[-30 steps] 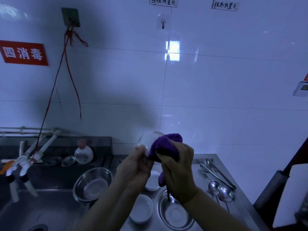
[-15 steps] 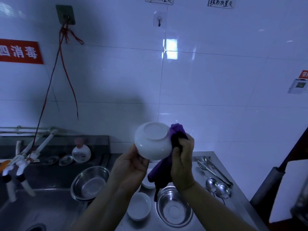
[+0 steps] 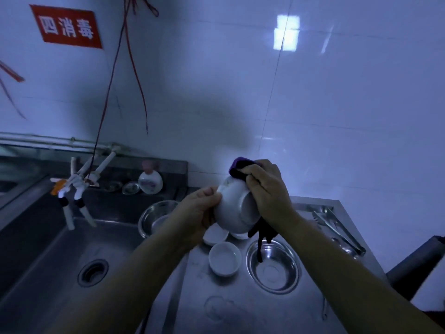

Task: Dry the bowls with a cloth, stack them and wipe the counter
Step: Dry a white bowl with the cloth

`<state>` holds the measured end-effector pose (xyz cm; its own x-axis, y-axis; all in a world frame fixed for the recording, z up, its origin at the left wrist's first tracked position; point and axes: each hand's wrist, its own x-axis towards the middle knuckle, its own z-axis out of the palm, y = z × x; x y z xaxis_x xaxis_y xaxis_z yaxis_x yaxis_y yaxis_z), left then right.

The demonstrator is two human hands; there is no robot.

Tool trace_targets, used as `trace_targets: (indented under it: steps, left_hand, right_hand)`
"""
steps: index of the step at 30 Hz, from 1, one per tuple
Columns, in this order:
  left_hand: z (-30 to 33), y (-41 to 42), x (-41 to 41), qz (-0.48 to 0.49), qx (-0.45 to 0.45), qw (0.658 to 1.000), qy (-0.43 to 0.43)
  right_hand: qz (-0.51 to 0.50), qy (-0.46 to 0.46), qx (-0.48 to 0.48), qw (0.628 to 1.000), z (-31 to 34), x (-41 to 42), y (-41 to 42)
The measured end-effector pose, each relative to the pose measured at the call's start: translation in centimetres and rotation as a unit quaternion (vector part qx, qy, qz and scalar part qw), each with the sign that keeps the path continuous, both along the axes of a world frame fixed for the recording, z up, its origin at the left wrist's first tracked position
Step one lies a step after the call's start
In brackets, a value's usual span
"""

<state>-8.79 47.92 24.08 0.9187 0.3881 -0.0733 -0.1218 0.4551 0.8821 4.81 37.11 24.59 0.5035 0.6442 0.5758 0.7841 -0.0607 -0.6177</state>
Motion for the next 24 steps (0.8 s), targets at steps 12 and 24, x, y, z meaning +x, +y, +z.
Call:
trace_targets:
  steps: [12, 24]
  left_hand:
    - [-6.6, 6.5, -5.9, 0.045, 0.074, 0.99, 0.107]
    - [-19.9, 6.5, -10.7, -0.05, 0.592, 0.74, 0.315]
  right_hand:
    - [0.02, 0.271, -0.073, 0.96, -9.3, -3.5, 4.4]
    - [-0.136, 0.382, -0.121, 0.906, -18.0, -4.0, -0.7]
